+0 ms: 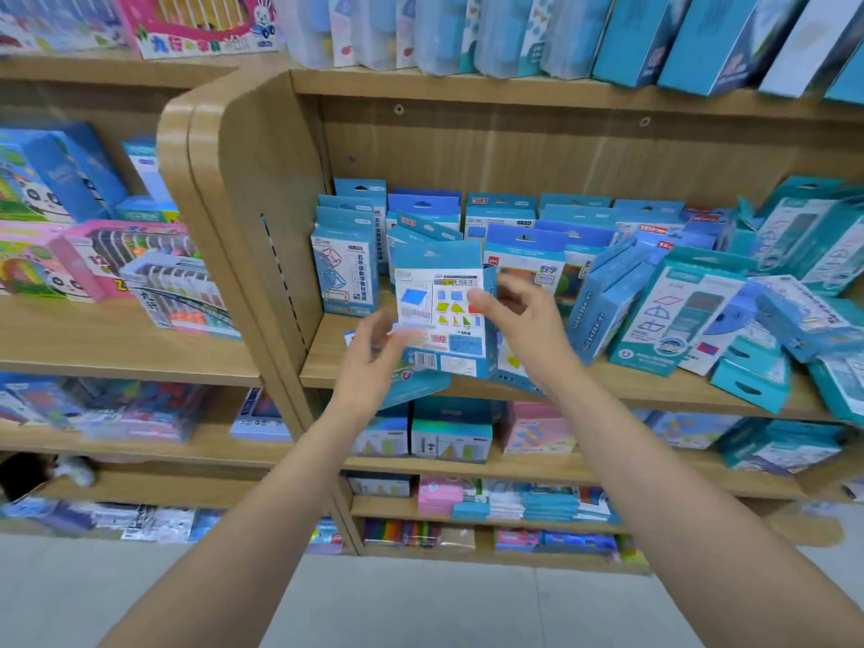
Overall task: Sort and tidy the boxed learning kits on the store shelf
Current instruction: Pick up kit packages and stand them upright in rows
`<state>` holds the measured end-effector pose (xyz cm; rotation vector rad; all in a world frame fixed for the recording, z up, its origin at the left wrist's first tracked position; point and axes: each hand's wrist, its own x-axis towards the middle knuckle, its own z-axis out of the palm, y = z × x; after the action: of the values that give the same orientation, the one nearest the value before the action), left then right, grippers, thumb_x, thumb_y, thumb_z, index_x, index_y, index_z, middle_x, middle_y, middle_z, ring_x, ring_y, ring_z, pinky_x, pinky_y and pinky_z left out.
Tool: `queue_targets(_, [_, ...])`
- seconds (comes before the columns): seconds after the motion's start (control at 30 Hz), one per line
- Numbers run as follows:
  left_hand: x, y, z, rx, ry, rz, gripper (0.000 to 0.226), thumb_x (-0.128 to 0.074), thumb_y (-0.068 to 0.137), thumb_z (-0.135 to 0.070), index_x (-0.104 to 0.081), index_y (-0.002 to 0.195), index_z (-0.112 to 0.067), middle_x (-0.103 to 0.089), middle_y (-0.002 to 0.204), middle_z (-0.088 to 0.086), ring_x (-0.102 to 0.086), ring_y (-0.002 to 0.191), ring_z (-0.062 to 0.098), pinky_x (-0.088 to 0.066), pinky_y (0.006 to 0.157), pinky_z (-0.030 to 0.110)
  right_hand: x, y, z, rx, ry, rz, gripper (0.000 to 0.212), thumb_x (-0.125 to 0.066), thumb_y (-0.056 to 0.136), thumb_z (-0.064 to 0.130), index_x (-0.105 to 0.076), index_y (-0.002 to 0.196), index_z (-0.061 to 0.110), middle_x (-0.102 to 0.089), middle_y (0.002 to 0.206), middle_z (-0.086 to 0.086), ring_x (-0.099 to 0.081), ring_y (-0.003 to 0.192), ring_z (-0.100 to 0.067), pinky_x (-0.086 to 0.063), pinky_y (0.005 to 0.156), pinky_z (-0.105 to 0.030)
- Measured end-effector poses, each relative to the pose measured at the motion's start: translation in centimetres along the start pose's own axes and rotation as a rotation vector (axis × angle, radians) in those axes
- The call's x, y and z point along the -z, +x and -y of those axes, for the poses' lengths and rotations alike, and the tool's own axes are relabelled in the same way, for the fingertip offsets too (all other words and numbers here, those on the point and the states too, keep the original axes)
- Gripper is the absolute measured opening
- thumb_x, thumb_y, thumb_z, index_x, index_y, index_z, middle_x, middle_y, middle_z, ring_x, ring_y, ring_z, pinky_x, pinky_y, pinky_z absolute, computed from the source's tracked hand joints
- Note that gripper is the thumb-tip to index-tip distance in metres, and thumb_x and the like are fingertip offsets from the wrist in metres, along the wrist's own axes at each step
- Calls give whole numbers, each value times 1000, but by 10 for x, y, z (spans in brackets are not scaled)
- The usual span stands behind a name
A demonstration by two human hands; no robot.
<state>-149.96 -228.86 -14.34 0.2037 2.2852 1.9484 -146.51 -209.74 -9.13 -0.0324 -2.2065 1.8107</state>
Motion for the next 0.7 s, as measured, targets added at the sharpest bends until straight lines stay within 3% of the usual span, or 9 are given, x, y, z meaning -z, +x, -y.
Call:
queue_targets(0.07, [8,-1,1,82,-80,44,31,-57,95,-31,-52,124,-20,-65,119,-1,-64,96,8,-48,67,13,-10,4,-8,-110,79,-13,19,-71,85,29,-63,102,30,-71,105,-2,-68,97,-17,-55,86,-37])
queue_targets(0.13, [15,-3,3,121,-69,49,29,-58,94,-29,-56,119,-15,-69,110,4,-67,85,10,-52,63,17,-19,6,-15,-210,97,-39,26,-69,86,28,-56,109,22,-71,107,-9,-69,91,-16,-57,77,-34])
queue_targets(0.23, [24,-5,7,164,-101,-5,33,-62,91,-31,-59,120,-14,-72,102,3,-71,86,15,-59,73,30,-25,6,-23,-348,123,50,39,-68,88,22,-47,121,18,-69,110,-7,-68,91,-15,-56,74,-30])
queue_targets(0.3, [27,-5,7,158,-62,-30,33,-63,90,-33,-61,118,-16,-72,100,3,-71,83,13,-57,67,25,-25,5,-28,-377,73,168,54,-73,83,15,-43,127,23,-64,111,-4,-66,99,-20,-57,77,-33])
queue_targets(0.37, [27,-4,9,111,8,-30,32,-62,90,-35,-63,116,-17,-71,101,2,-67,78,7,-52,62,19,-23,7,-30,-348,-1,136,60,-77,80,15,-44,130,24,-61,112,-3,-64,101,-21,-55,72,-32])
queue_targets(0.5, [21,0,7,-3,103,-58,37,-66,88,-32,-56,122,-27,-60,101,-8,-57,92,14,-51,80,34,-20,12,-26,-282,46,-129,54,-78,79,18,-49,124,16,-62,103,-1,-64,91,-16,-55,72,-32])
queue_targets(0.63, [10,1,9,-98,238,86,48,-77,76,-39,-61,120,-29,-45,115,-3,-51,105,13,-46,93,26,-24,10,-24,-345,134,-156,50,-77,80,17,-50,122,10,-63,95,-2,-64,75,-8,-49,51,-16])
queue_targets(0.7, [10,2,11,-93,278,69,48,-76,75,-44,-62,120,-31,-45,121,-2,-48,112,14,-44,96,27,-26,9,-26,-356,173,-231,50,-79,79,17,-52,120,10,-66,102,-8,-67,77,-12,-49,49,-16])
